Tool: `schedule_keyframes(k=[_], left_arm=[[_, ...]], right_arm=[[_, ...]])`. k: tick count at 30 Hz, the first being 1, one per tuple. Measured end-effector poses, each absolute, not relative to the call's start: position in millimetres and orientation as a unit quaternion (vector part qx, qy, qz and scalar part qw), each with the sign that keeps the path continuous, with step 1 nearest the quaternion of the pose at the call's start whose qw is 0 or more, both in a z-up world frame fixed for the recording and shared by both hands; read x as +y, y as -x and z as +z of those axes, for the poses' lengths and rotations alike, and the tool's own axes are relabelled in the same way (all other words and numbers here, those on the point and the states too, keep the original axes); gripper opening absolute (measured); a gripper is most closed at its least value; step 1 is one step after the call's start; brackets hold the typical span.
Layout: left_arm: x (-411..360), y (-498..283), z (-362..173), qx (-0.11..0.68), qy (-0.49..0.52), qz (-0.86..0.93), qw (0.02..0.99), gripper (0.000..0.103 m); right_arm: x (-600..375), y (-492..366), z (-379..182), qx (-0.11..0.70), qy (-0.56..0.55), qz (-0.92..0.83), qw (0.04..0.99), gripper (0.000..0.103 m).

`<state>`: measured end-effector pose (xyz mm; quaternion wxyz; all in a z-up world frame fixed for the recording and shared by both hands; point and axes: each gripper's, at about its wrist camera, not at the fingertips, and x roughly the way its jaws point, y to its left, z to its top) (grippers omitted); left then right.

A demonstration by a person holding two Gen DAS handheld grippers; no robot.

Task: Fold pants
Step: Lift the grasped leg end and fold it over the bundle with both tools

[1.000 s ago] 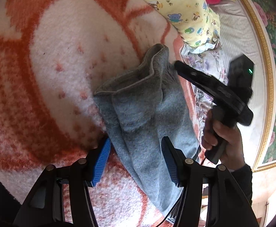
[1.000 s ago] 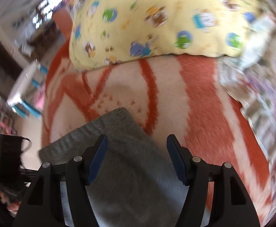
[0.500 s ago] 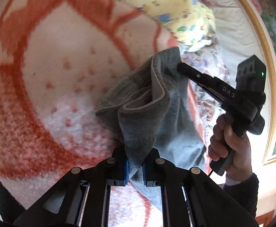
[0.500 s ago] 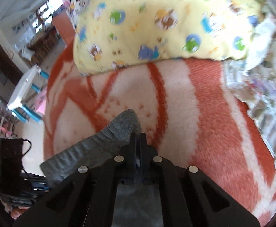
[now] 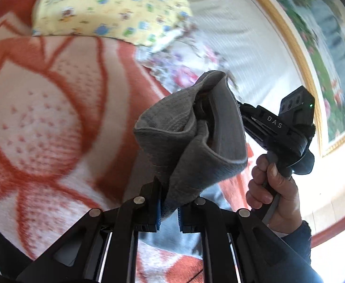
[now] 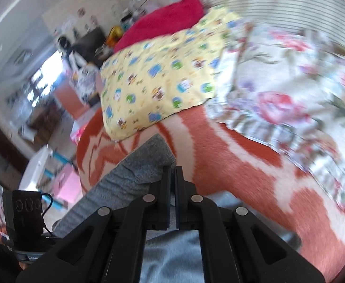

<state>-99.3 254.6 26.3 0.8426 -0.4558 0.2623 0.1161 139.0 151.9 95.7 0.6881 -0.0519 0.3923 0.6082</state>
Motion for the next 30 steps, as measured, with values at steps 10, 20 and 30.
schedule_keyframes(k=[10, 20, 30], left_arm=[[187, 58, 42, 0.304, 0.407, 0.038, 0.86, 0.009], [85, 6, 41, 0.368, 0.336, -0.039, 0.866, 0.009], [-3, -37, 32, 0.419, 0.274, -0.085, 0.862, 0.009]], right_arm=[[26, -155, 95, 0.394, -0.047, 0.557, 0.73, 0.004], [-97, -174, 72, 0.397, -0.136, 0.498, 0.759, 0.004], [-195, -181, 50, 0.389, -0.197, 0.451, 0.779, 0.003]])
